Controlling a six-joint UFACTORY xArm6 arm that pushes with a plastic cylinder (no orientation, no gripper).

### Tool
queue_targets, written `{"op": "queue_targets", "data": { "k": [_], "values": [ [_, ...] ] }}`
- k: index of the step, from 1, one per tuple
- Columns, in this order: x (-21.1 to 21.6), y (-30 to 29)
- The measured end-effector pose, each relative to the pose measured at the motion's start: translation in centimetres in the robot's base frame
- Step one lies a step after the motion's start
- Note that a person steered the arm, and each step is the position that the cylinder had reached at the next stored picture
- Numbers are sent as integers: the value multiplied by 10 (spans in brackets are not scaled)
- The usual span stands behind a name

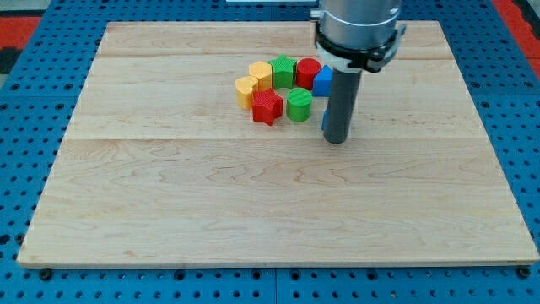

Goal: Push the blue cube towards green circle

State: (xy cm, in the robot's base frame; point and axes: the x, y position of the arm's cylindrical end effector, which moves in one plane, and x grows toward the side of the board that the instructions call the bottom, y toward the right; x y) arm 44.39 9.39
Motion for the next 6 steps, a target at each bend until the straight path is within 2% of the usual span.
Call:
{"op": "queue_targets", "data": {
  "k": [2,6],
  "values": [
    [0,32],
    [-8,18]
  ]
}}
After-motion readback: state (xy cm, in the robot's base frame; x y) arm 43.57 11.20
